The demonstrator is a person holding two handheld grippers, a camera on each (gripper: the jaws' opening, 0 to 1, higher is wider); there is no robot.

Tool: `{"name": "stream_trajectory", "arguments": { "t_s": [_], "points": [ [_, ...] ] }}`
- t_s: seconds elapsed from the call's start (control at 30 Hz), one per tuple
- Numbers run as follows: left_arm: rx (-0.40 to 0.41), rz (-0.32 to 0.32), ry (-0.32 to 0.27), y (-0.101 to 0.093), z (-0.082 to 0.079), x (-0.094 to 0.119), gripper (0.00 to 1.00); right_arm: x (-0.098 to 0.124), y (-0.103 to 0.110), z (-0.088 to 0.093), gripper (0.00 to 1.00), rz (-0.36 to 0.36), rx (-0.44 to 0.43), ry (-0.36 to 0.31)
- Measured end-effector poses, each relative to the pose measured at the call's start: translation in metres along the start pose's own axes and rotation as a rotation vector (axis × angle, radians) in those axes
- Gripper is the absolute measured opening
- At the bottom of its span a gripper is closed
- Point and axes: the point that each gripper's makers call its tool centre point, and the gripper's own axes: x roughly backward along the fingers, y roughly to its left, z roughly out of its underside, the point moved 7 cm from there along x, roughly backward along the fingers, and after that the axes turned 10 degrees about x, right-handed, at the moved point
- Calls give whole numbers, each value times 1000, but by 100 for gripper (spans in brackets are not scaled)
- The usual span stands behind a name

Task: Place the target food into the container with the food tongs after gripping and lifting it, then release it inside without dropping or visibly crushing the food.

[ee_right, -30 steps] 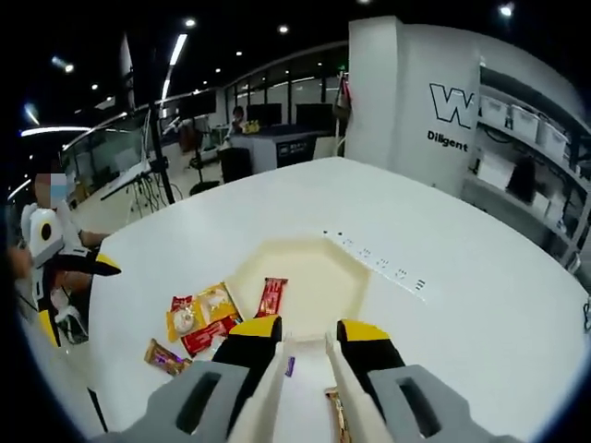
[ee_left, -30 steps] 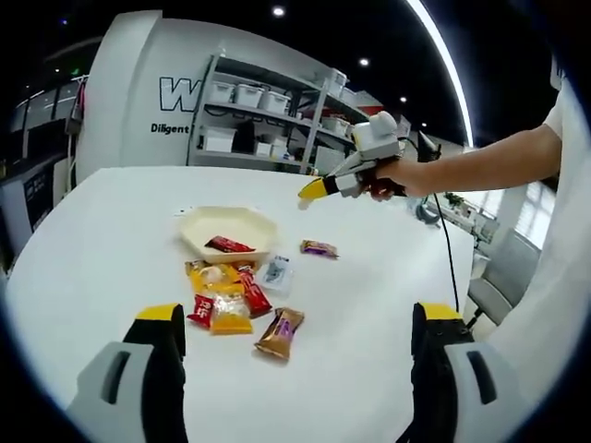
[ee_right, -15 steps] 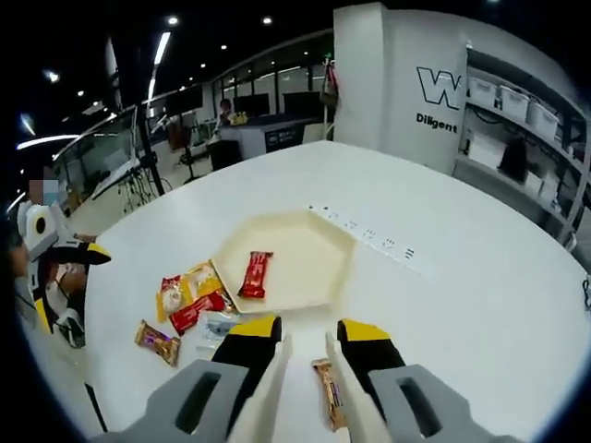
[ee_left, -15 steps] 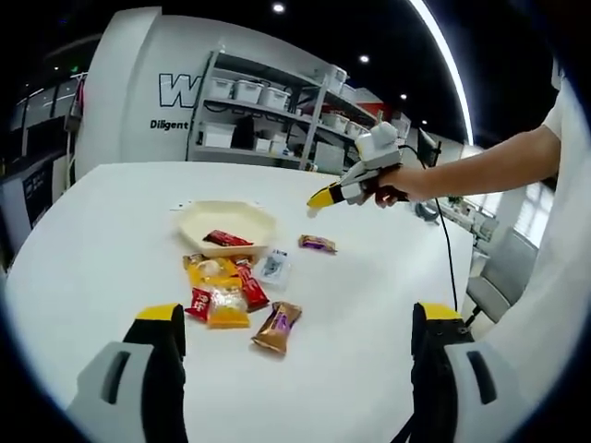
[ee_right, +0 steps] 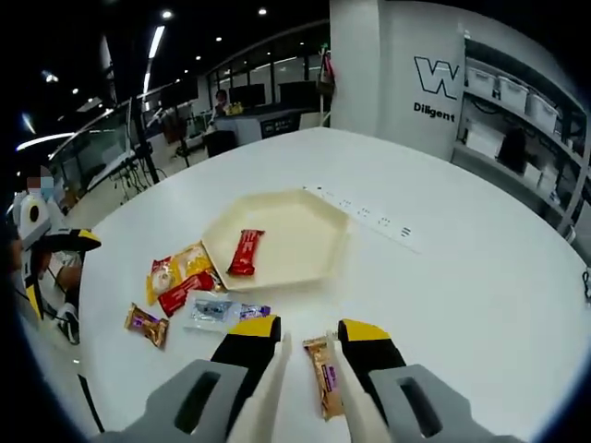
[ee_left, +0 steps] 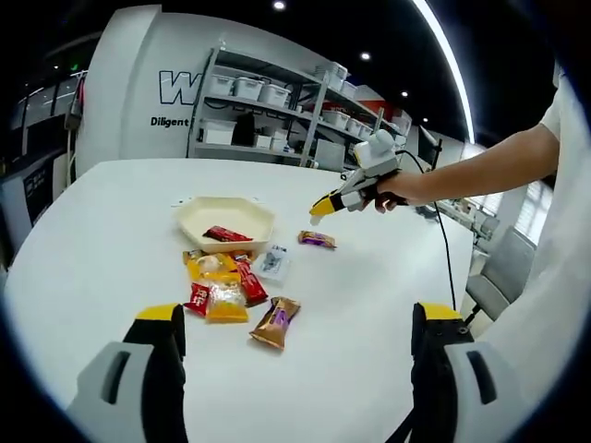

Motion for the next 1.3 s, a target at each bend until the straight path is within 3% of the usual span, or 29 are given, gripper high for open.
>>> {"name": "stream_trajectory", "arguments": {
  "t_s": [0.4,1.3],
  "points": [
    [1,-18,13,2,-2,4,99,-7,-2,21,21,6,-1,33],
    [0,-12,35,-2,-3,-6,99,-20,-11,43,22,12,44,79]
  ]
}}
